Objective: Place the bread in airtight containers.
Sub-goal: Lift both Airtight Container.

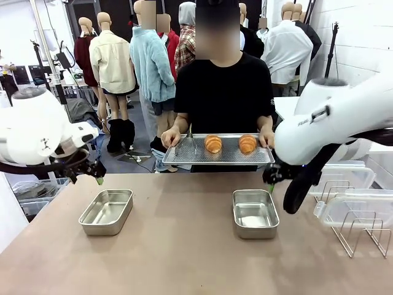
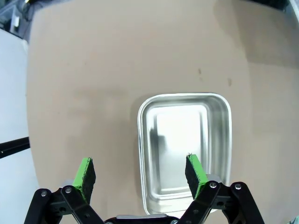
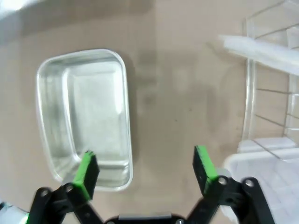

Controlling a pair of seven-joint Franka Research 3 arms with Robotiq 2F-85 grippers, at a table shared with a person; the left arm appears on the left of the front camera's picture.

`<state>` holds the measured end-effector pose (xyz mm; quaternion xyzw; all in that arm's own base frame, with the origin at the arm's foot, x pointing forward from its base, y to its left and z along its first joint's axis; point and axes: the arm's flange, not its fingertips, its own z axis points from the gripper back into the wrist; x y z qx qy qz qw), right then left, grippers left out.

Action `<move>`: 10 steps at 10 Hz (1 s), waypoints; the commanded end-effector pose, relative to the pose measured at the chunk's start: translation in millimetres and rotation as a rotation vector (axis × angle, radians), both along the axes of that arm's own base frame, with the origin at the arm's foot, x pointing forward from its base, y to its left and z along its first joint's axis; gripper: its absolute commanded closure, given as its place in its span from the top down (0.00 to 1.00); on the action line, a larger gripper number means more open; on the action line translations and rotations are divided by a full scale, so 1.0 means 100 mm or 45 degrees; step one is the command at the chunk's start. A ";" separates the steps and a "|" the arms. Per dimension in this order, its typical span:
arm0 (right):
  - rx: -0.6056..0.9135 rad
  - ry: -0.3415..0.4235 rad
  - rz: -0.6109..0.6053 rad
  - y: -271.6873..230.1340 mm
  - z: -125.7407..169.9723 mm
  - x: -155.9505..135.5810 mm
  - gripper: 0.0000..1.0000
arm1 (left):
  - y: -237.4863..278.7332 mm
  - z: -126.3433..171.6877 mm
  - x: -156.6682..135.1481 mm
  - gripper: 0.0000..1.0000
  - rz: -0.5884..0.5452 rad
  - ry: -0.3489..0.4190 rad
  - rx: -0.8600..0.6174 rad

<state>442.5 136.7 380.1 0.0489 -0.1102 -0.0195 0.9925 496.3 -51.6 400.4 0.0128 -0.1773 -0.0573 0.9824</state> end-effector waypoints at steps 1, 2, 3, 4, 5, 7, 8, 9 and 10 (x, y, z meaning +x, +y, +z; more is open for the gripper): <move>-0.004 0.050 -0.018 0.10 -0.26 0.23 1.00 | 0.03 -0.10 0.13 1.00 -0.052 0.063 0.011; 0.003 0.095 0.015 0.17 -0.38 0.27 1.00 | 0.03 -0.18 0.14 1.00 -0.035 0.075 -0.002; -0.001 0.106 0.059 0.26 -0.50 0.32 1.00 | 0.06 -0.25 0.17 1.00 -0.032 0.077 -0.016; -0.024 0.098 0.067 0.31 -0.57 0.35 1.00 | 0.08 -0.31 0.21 1.00 -0.015 0.083 -0.029; -0.047 0.108 0.072 0.36 -0.60 0.33 1.00 | 0.09 -0.36 0.21 1.00 0.000 0.120 -0.022; -0.114 0.077 0.099 0.42 -0.60 0.30 1.00 | 0.09 -0.40 0.19 0.96 0.004 0.137 -0.006; -0.116 0.062 0.101 0.42 -0.60 0.31 0.95 | 0.10 -0.41 0.19 0.81 -0.005 0.146 -0.009; -0.109 0.059 0.096 0.41 -0.60 0.31 0.75 | 0.10 -0.43 0.20 0.61 0.009 0.165 0.005; -0.113 0.048 0.094 0.40 -0.59 0.31 0.55 | 0.10 -0.43 0.21 0.41 0.016 0.171 0.020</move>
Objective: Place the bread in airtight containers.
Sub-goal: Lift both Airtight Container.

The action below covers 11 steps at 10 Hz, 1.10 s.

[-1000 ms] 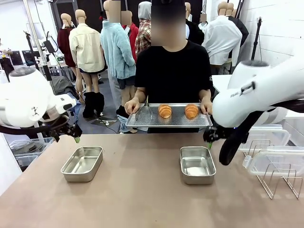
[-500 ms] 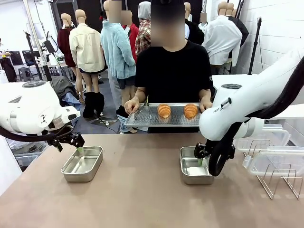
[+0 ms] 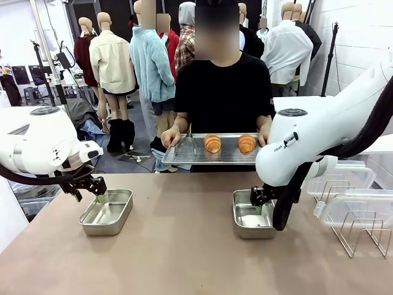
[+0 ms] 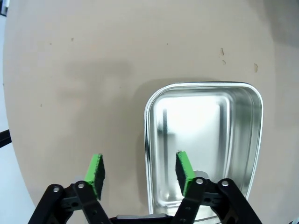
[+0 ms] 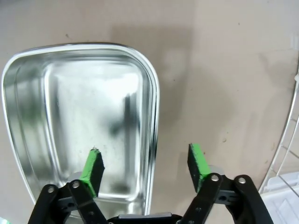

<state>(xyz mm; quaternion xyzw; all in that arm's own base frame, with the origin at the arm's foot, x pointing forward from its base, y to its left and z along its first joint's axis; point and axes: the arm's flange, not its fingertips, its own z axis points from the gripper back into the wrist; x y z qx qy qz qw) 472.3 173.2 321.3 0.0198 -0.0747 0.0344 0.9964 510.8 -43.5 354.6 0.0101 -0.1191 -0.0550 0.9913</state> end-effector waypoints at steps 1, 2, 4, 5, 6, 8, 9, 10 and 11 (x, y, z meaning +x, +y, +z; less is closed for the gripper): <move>-0.028 -0.051 -0.041 0.02 0.01 0.02 0.35 | 0.02 0.01 0.08 0.22 0.006 0.019 0.023; -0.029 -0.052 -0.044 0.02 -0.01 0.04 0.16 | 0.03 -0.06 0.12 0.02 0.014 0.040 0.009; -0.032 -0.045 -0.039 0.01 -0.04 0.05 0.00 | 0.02 -0.17 0.16 0.00 0.011 0.070 -0.001; -0.033 -0.044 -0.039 0.01 -0.04 0.04 0.00 | 0.00 -0.22 0.17 0.00 0.003 0.094 -0.003; -0.034 -0.048 -0.040 0.01 -0.04 0.04 0.00 | 0.00 -0.23 0.18 0.00 0.006 0.097 -0.002; -0.036 -0.056 -0.038 0.00 -0.02 0.02 0.00 | -0.01 -0.17 0.16 0.00 0.002 0.082 -0.004; -0.037 -0.056 -0.039 0.00 -0.02 0.02 0.00 | -0.01 -0.14 0.15 0.00 -0.004 0.076 -0.006; -0.044 -0.049 -0.040 0.00 -0.03 0.03 0.00 | -0.01 -0.12 0.15 0.00 -0.006 0.073 -0.007; -0.041 -0.021 -0.033 0.00 -0.04 0.03 0.00 | -0.02 -0.11 0.14 0.00 0.001 0.083 -0.012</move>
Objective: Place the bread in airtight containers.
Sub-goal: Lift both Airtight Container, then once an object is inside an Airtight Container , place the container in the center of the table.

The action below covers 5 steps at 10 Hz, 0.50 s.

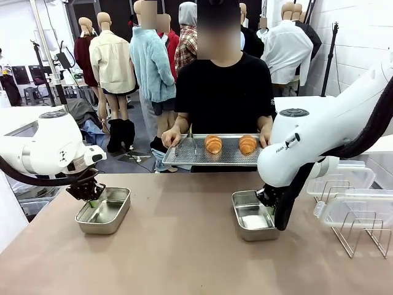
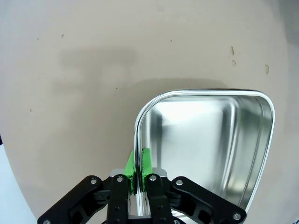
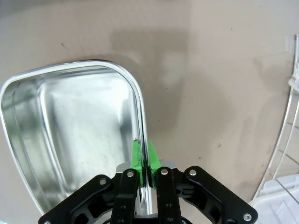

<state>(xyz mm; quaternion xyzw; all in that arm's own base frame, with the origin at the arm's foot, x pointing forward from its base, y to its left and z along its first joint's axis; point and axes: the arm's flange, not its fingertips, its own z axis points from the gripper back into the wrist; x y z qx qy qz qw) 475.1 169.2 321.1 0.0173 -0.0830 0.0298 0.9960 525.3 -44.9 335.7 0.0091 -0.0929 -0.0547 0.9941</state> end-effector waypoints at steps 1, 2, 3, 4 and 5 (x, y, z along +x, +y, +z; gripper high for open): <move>-0.055 0.052 0.010 0.06 -0.05 0.01 0.00 | -0.02 0.11 -0.03 0.00 -0.003 0.017 -0.027; 0.000 0.000 0.000 0.00 0.00 0.00 0.00 | -0.03 0.13 -0.04 0.00 -0.012 0.039 -0.005; 0.000 0.000 0.000 0.00 0.00 0.00 0.00 | -0.01 0.01 -0.01 0.00 0.002 0.003 -0.003; 0.000 0.000 0.000 0.00 0.00 0.00 0.00 | -0.01 0.01 -0.01 0.00 0.002 0.003 -0.003; 0.000 0.000 0.000 0.00 0.00 0.00 0.00 | -0.01 0.01 -0.01 0.00 0.002 0.003 -0.003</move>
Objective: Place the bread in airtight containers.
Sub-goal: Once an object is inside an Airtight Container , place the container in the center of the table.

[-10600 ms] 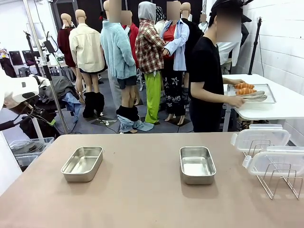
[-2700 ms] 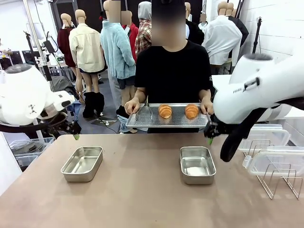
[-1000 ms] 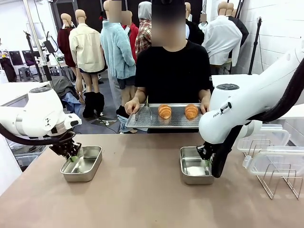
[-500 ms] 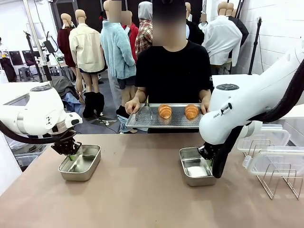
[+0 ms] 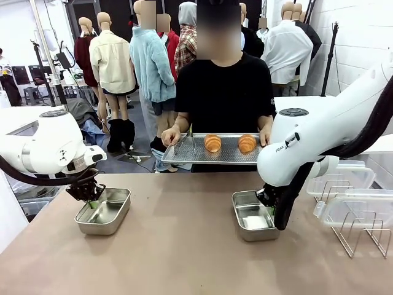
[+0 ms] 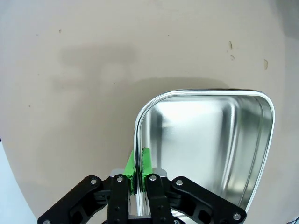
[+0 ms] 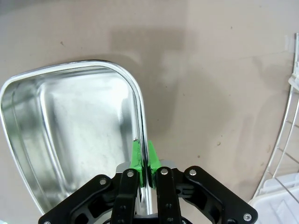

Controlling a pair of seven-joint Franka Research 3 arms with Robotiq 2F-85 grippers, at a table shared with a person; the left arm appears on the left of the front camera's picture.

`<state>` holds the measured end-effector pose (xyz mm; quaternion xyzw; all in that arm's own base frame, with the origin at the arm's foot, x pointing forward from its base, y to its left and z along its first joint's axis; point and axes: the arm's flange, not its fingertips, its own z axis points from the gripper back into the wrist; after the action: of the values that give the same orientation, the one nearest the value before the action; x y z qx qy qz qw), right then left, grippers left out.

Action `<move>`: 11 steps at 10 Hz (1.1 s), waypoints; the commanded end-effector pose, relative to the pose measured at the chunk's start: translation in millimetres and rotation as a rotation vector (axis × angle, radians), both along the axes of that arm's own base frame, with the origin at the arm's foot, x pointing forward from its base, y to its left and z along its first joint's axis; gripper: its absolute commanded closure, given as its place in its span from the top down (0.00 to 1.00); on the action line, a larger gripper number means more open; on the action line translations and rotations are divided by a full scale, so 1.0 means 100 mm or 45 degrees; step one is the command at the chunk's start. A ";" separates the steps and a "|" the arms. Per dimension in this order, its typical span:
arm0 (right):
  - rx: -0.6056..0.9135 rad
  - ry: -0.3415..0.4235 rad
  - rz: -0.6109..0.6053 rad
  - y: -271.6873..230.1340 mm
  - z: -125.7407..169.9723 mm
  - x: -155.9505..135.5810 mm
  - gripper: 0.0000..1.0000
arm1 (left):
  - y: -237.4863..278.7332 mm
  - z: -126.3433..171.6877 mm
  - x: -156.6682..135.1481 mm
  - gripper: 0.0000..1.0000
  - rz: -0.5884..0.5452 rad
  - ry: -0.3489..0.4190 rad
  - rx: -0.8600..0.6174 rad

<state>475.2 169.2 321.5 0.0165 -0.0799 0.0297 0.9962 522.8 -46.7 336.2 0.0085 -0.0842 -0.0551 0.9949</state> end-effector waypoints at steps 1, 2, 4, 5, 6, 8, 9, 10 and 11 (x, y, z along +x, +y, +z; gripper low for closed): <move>0.002 -0.008 0.001 0.00 0.00 0.00 0.00 | 0.01 0.01 0.02 0.00 0.003 -0.019 -0.002; 0.002 -0.008 0.001 0.00 0.00 0.00 0.00 | 0.01 0.01 0.02 0.00 0.003 -0.019 -0.002; 0.002 -0.008 0.001 0.00 0.00 0.00 0.00 | 0.00 -0.01 0.00 0.00 0.000 0.002 0.000; 0.000 0.000 0.000 0.00 0.00 0.00 0.00 | -0.13 0.22 -0.05 0.00 0.019 0.029 0.036; 0.029 -0.038 0.014 -0.05 0.30 -0.11 0.00 | -0.24 0.55 -0.15 0.00 0.064 -0.020 0.074; 0.014 -0.179 -0.116 -0.22 0.91 -0.17 0.00 | -0.35 1.16 -0.21 0.00 0.109 -0.106 -0.016; 0.025 -0.166 -0.136 -0.29 1.11 -0.20 0.00 | -0.38 1.33 -0.22 0.00 0.119 -0.078 -0.007; 0.096 -0.142 -0.144 -0.34 1.29 -0.23 0.00 | -0.40 1.53 -0.25 0.00 0.091 -0.028 -0.039; 0.083 -0.139 -0.229 -0.43 1.45 -0.25 0.00 | -0.39 1.74 -0.25 0.00 0.180 -0.032 -0.046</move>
<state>450.7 129.6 462.1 0.0342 -0.1486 -0.0332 0.9877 490.2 -85.9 501.8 0.0044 -0.1093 -0.0138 0.9939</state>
